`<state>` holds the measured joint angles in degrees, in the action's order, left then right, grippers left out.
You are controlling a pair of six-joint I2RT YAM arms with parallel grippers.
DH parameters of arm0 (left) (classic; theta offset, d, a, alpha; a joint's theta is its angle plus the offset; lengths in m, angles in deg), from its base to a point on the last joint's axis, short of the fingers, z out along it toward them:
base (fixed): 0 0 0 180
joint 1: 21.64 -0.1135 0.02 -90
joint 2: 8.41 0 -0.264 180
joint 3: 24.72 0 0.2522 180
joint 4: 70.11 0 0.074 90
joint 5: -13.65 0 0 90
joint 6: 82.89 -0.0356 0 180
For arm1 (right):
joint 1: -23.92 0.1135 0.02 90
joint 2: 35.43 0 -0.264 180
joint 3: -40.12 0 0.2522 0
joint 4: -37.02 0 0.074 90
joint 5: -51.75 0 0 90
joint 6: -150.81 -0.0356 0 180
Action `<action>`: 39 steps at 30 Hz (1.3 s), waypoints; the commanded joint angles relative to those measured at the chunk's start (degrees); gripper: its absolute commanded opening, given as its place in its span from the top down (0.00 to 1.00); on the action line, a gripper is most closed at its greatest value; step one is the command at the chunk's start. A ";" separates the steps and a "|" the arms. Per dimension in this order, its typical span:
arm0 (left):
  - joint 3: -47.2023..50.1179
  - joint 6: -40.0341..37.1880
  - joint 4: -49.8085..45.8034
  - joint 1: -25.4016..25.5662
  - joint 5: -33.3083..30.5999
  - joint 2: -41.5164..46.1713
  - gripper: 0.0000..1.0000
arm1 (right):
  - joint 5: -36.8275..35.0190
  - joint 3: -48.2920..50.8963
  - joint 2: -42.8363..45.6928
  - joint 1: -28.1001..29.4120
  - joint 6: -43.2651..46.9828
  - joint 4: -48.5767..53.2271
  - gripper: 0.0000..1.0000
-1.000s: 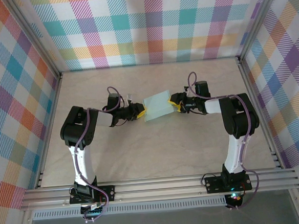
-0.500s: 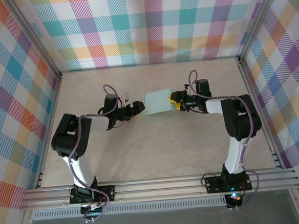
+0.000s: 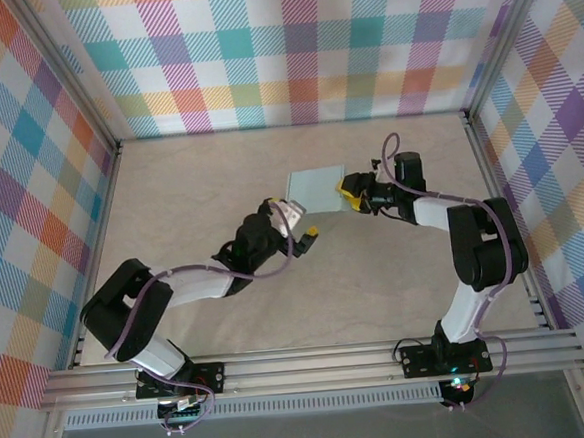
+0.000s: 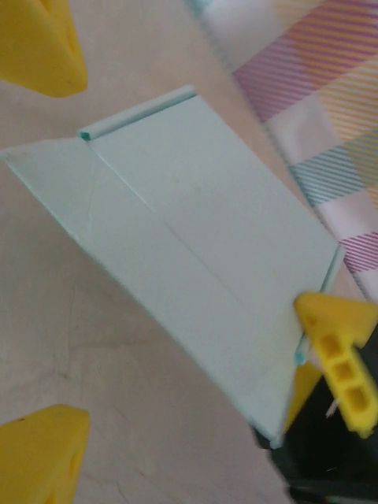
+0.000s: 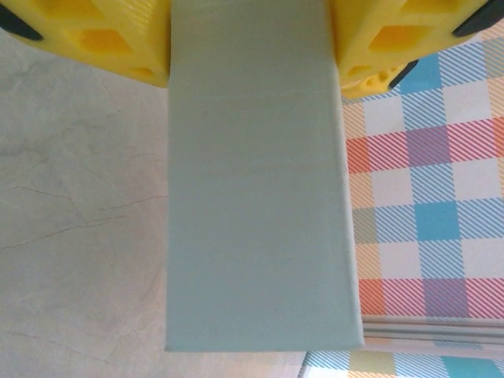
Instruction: Fold the paper box
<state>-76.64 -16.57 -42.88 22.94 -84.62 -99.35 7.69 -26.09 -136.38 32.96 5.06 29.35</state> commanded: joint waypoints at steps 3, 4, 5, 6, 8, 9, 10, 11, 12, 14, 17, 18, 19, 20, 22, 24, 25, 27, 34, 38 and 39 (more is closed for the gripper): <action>2.10 -29.33 21.80 4.29 -17.69 -8.31 0.00 | 1.42 1.70 3.63 -0.56 -0.50 -1.23 0.52; 2.05 -32.63 23.90 4.49 -18.48 -9.60 0.00 | 1.46 1.98 3.98 -0.74 -0.55 -1.23 0.52; 1.67 -35.03 24.59 4.60 -19.12 -10.51 0.00 | 1.60 2.31 4.39 -0.93 -0.58 -1.33 0.52; 1.34 -36.46 25.34 4.62 -19.83 -11.21 0.00 | 1.61 2.53 4.74 -0.96 -0.59 -1.50 0.52; 0.62 -39.35 28.16 4.53 -21.51 -12.93 0.00 | 1.97 2.74 5.27 -1.21 -0.59 -1.51 0.53; 0.01 -40.50 29.63 4.47 -22.57 -13.90 0.00 | 2.23 2.77 5.44 -1.22 -0.63 -1.55 0.53; -0.56 -41.40 30.64 4.47 -23.23 -14.81 0.00 | 2.40 2.79 5.50 -1.22 -0.75 -1.74 0.53; -1.31 -42.15 31.86 4.47 -23.96 -15.92 0.00 | 2.62 2.85 5.58 -1.27 -1.02 -2.02 0.53; -2.02 -42.38 32.71 4.38 -24.76 -16.86 0.00 | 2.76 2.92 5.58 -1.22 -1.18 -2.23 0.53; -3.64 -41.76 33.50 4.05 -26.59 -18.26 0.00 | 2.85 3.11 5.67 -1.22 -1.75 -2.56 0.53; -3.49 -41.01 36.21 2.99 -25.19 -19.39 0.01 | 3.04 3.53 6.17 -1.22 -2.51 -3.31 0.53; -3.52 -41.01 35.84 2.73 -24.59 -19.60 0.02 | 3.12 3.66 6.28 -1.28 -2.53 -3.53 0.53; -3.68 -41.07 36.04 2.44 -23.99 -19.93 0.04 | 3.26 3.79 6.59 -1.22 -2.60 -3.53 0.53; -3.65 -41.24 36.49 2.25 -23.68 -20.18 0.07 | 3.28 3.92 6.90 -1.22 -2.61 -3.52 0.53; -3.67 -41.44 36.71 1.87 -23.20 -20.67 0.10 | 3.37 4.10 7.36 -1.22 -2.69 -3.40 0.53; -3.61 -41.68 36.83 1.52 -22.76 -21.23 0.11 | 3.41 4.27 7.68 -1.25 -2.70 -3.33 0.53; -3.51 -42.11 36.79 1.33 -22.54 -21.57 0.12 | 3.61 4.28 7.85 -1.22 -2.74 -3.27 0.53; -3.68 -42.82 36.88 1.24 -22.29 -22.30 0.13 | 3.73 4.19 7.96 -1.22 -2.88 -3.24 0.53; -4.02 -43.28 38.58 1.08 -22.22 -23.64 0.22 | 4.15 3.93 8.11 -1.23 -3.23 -3.72 0.53; -3.93 -43.47 38.84 1.10 -22.11 -23.61 0.25 | 4.30 3.93 8.14 -1.22 -3.36 -3.83 0.54; -3.92 -43.34 38.81 1.08 -22.10 -23.67 0.26 | 4.34 3.92 8.19 -1.22 -3.40 -3.84 0.54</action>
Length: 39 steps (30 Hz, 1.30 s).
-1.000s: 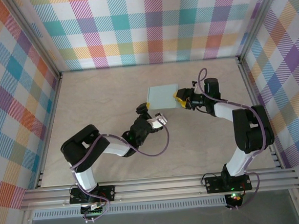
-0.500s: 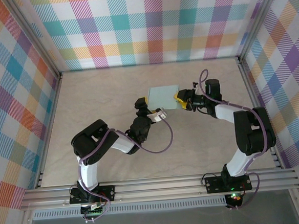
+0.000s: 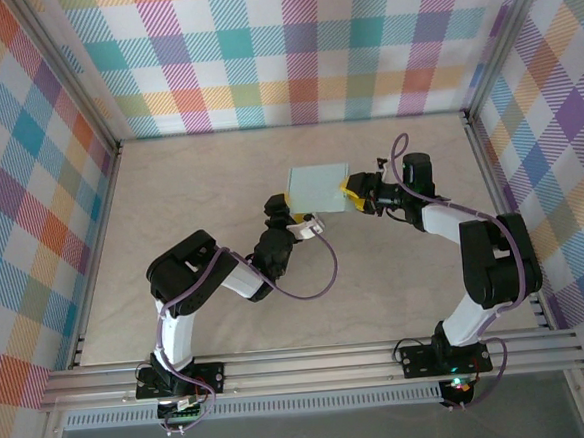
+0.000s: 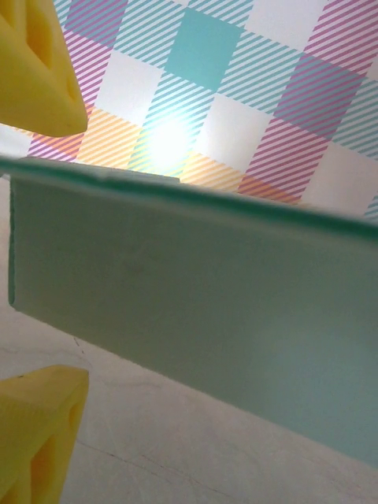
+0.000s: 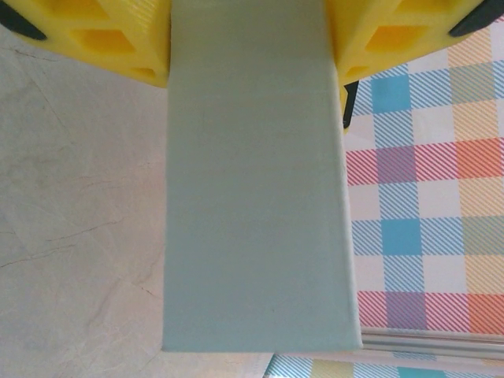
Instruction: Fold the paper box
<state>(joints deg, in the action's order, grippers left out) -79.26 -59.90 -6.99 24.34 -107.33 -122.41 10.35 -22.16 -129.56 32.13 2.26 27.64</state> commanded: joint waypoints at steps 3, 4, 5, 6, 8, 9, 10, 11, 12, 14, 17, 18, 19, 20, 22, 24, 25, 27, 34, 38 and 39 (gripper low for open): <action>-1.41 -0.14 2.99 -0.26 0.31 -0.79 0.27 | 1.76 0.08 1.42 -0.39 -0.92 -2.38 0.54; -1.50 -0.07 2.92 -0.29 0.27 -0.86 0.28 | 1.85 0.16 1.52 -0.40 -0.96 -2.58 0.54; -1.50 -0.20 2.93 -0.26 0.29 -0.96 0.30 | 1.76 0.17 1.58 -0.39 -0.91 -2.54 0.55; -1.46 -0.23 3.03 -0.26 0.31 -0.96 0.31 | 1.76 0.17 1.66 -0.39 -0.83 -2.51 0.55; -1.39 -0.14 3.06 -0.23 0.39 -0.88 0.34 | 1.75 0.26 1.80 -0.39 -0.83 -2.36 0.55; -1.34 -0.14 3.02 -0.26 0.33 -0.83 0.35 | 1.76 0.22 1.76 -0.42 -0.78 -2.37 0.55; -1.36 -0.19 2.86 -0.25 0.24 -0.88 0.37 | 1.76 0.30 1.80 -0.43 -0.75 -2.44 0.55; -1.41 -0.26 2.58 -0.19 0.18 -0.80 0.39 | 1.67 0.33 1.76 -0.39 -0.78 -2.35 0.55; -1.47 -0.22 2.32 -0.21 0.07 -0.78 0.41 | 1.67 0.31 1.83 -0.41 -0.79 -2.37 0.55; -1.32 -0.23 2.31 -0.23 0.04 -0.78 0.44 | 1.63 0.43 1.77 -0.40 -0.83 -2.37 0.55; -1.24 -0.23 2.26 -0.20 0.00 -0.70 0.50 | 1.59 0.44 1.92 -0.39 -0.78 -2.28 0.55; -1.19 -0.21 2.23 -0.24 -0.04 -0.57 0.51 | 1.55 0.39 1.93 -0.39 -0.78 -2.28 0.55; -1.20 -0.19 2.31 -0.26 -0.02 -0.61 0.52 | 1.50 0.43 1.93 -0.40 -0.78 -2.26 0.55; -1.22 -0.20 2.27 -0.25 -0.04 -0.61 0.52 | 1.50 0.42 2.00 -0.43 -0.81 -2.18 0.55; -1.16 -0.20 2.22 -0.19 -0.08 -0.60 0.53 | 1.41 0.34 2.02 -0.39 -0.78 -2.13 0.55; -1.33 -0.23 1.67 -0.25 -0.38 -0.49 0.53 | 1.32 0.26 2.05 -0.43 -0.78 -2.06 0.54; -1.49 -0.02 1.17 -0.23 -0.55 -0.48 0.54 | 1.24 0.26 2.09 -0.39 -0.79 -2.03 0.54; -1.50 0.37 0.05 -0.19 -0.55 -0.22 0.54 | 1.07 0.25 2.20 -0.39 -0.57 -1.92 0.51; -0.96 2.55 -6.21 -0.26 0.98 2.13 0.56 | -2.56 0.24 4.12 -0.48 2.27 1.52 0.28; -0.71 4.36 -11.44 -0.35 2.53 4.14 0.56 | -6.28 0.44 6.65 -0.82 5.68 5.90 0.22; -0.79 5.02 -13.15 -0.35 2.64 4.72 0.56 | -7.67 0.41 7.33 -1.06 6.81 7.43 0.22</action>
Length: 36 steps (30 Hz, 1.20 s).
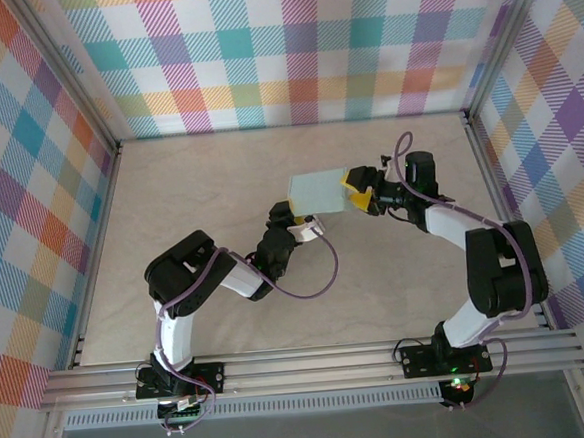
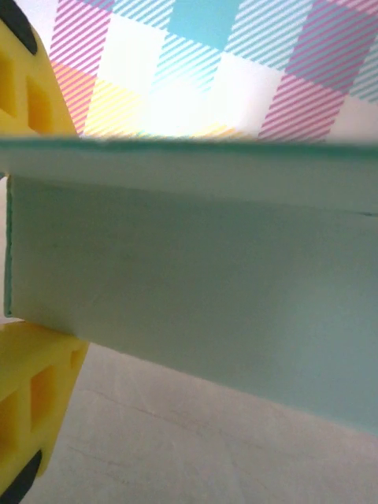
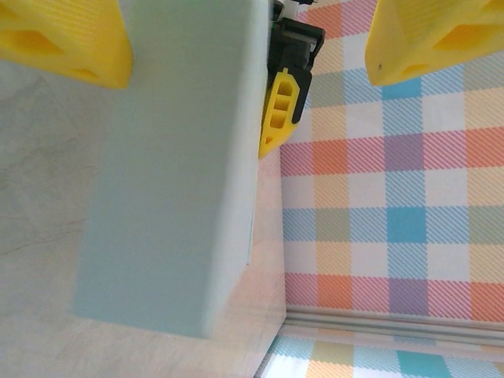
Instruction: Fold the paper box
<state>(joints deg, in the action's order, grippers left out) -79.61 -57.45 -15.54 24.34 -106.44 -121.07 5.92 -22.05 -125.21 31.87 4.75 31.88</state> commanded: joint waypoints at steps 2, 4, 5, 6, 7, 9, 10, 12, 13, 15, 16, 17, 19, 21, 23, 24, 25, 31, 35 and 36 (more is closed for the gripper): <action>-0.53 4.44 -10.60 -0.36 2.58 5.74 0.56 | -6.92 0.09 5.25 -1.00 7.86 7.28 0.22; -1.28 7.37 -18.46 -0.84 4.59 8.68 0.56 | -10.40 -0.56 7.67 -0.96 12.39 12.16 0.22; -1.77 9.67 -23.80 -1.20 6.33 10.58 0.56 | -12.34 -1.02 8.99 -0.98 14.91 14.76 0.22; -2.22 11.65 -28.54 -1.53 8.17 12.30 0.56 | -13.69 -1.39 10.06 -1.01 16.92 16.90 0.22; -2.79 14.11 -33.42 -2.11 10.57 14.11 0.56 | -15.41 -1.80 11.34 -0.96 19.51 19.10 0.21; -4.07 17.77 -41.91 -3.12 15.23 16.79 0.56 | -17.98 -2.39 13.49 -0.99 23.53 22.77 0.21; -5.40 19.07 -47.23 -3.50 17.48 17.65 0.55 | -18.71 -2.70 14.55 -1.00 25.72 24.44 0.20; -7.44 20.17 -54.34 -3.66 19.33 18.17 0.55 | -19.61 -3.42 16.14 -0.99 29.61 27.51 0.20; -8.41 20.59 -57.54 -3.63 20.69 18.37 0.55 | -19.81 -3.69 17.19 -1.00 31.50 28.77 0.20; -9.83 21.75 -62.05 -3.69 22.72 18.74 0.55 | -19.40 -3.89 18.91 -1.00 34.68 30.32 0.20; -10.58 22.15 -64.19 -3.62 23.93 18.97 0.55 | -19.31 -3.89 19.86 -1.00 36.38 30.99 0.20; -11.41 22.66 -66.54 -3.66 25.07 19.23 0.56 | -18.96 -3.81 20.73 -0.99 37.98 31.53 0.20; -14.16 23.56 -72.54 -3.87 27.20 19.16 0.56 | -18.29 -3.58 22.46 -1.02 40.96 32.30 0.21; -17.72 23.76 -79.71 -4.39 30.52 18.50 0.56 | -18.89 -2.83 24.44 -0.92 43.44 32.09 0.21; -20.65 23.23 -86.44 -4.75 32.68 17.69 0.56 | -19.03 -2.14 25.71 -0.83 45.44 31.92 0.21; -22.22 22.37 -90.04 -5.02 34.29 17.30 0.56 | -18.97 -2.05 26.20 -0.76 46.36 32.13 0.21; -23.46 21.58 -93.00 -5.04 35.61 17.06 0.56 | -18.87 -2.11 26.59 -0.53 47.18 32.48 0.22; -26.90 21.42 -100.41 -5.29 37.62 17.26 0.57 | -19.03 -2.86 28.18 1.05 52.63 36.10 0.21; -29.93 20.14 -107.10 -5.63 39.06 17.43 0.57 | -18.18 -3.41 29.50 2.80 58.05 39.94 0.23; -30.55 19.96 -108.12 -5.80 39.43 17.37 0.57 | -18.43 -3.28 29.82 3.63 59.42 40.64 0.23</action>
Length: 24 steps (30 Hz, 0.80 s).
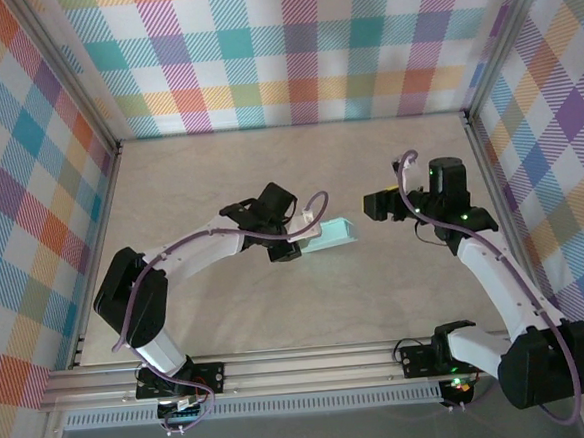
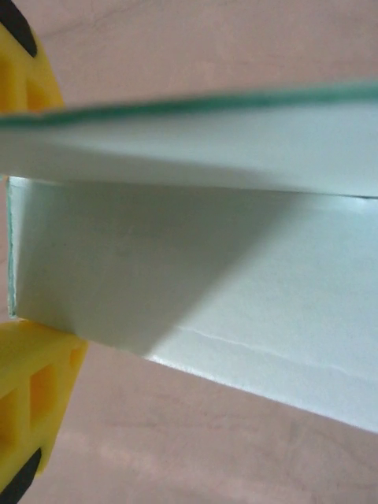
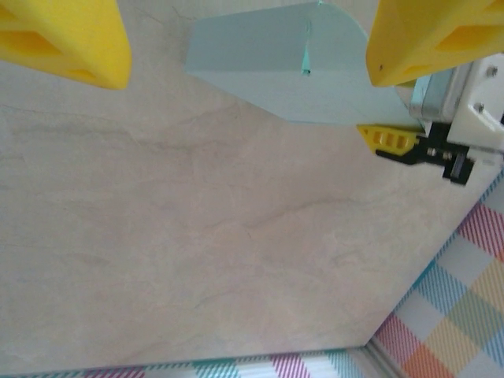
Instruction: Fold the paper box
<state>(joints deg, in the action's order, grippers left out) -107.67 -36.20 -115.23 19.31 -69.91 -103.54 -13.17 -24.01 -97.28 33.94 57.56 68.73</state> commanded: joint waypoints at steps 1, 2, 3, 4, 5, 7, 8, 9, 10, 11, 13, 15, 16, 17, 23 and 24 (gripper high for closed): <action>-3.04 -1.54 -9.51 -0.83 3.28 -0.34 0.57 | 0.46 -1.31 2.18 2.30 7.69 4.08 0.24; -3.75 -1.77 -10.60 -0.88 3.72 -0.54 0.57 | -0.10 -1.16 2.34 3.36 8.42 4.22 0.26; -4.26 -1.93 -11.43 -1.00 4.01 -0.87 0.57 | -0.62 -1.28 2.26 4.48 10.36 4.56 0.28; -4.77 -2.17 -12.50 -0.98 4.16 -1.25 0.57 | -0.93 -1.43 1.93 5.35 11.63 5.09 0.29; -5.51 -2.30 -13.81 -0.96 4.42 -1.86 0.57 | -1.44 -1.70 1.61 6.87 13.06 5.70 0.32; -6.46 -2.31 -15.78 -0.97 4.53 -2.49 0.57 | -3.32 -2.55 0.63 9.62 15.25 7.21 0.34; -6.79 -2.35 -16.31 -0.96 4.63 -2.66 0.57 | -4.14 -3.01 0.13 10.92 16.07 7.91 0.39; -6.88 -2.30 -16.83 -0.91 4.87 -2.78 0.57 | -4.71 -3.36 -0.47 11.88 16.69 8.44 0.43; -7.12 -2.28 -17.16 -0.96 5.26 -2.91 0.57 | -5.21 -3.71 -0.93 12.67 17.28 8.92 0.48; -7.21 -2.29 -17.38 -1.01 5.74 -3.00 0.57 | -6.11 -4.06 -1.48 13.53 17.90 9.59 0.51; -7.61 -2.48 -17.80 -0.96 6.76 -3.12 0.57 | -7.91 -4.73 -2.64 15.13 19.12 10.48 0.56; -7.98 -2.57 -18.21 -0.96 6.79 -3.38 0.57 | -9.42 -5.55 -4.02 16.31 20.08 11.63 0.59; -8.11 -2.64 -18.37 -1.00 6.48 -3.50 0.57 | -10.17 -5.99 -4.80 16.67 20.41 12.16 0.63; -8.07 -2.66 -18.44 -1.00 6.19 -3.72 0.57 | -10.71 -6.38 -5.41 17.02 20.63 12.51 0.64; -8.63 -3.27 -19.19 -1.01 6.24 -4.04 0.57 | -11.61 -7.29 -7.57 18.42 20.64 12.48 0.80; -8.65 -3.26 -19.14 -0.98 6.13 -4.18 0.57 | -11.93 -7.37 -7.83 18.76 20.78 12.50 0.80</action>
<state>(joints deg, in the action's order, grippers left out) -115.26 -38.10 -131.79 18.70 -64.86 -106.84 -23.96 -29.24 -104.66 51.89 76.79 80.23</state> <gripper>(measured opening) 0.430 0.204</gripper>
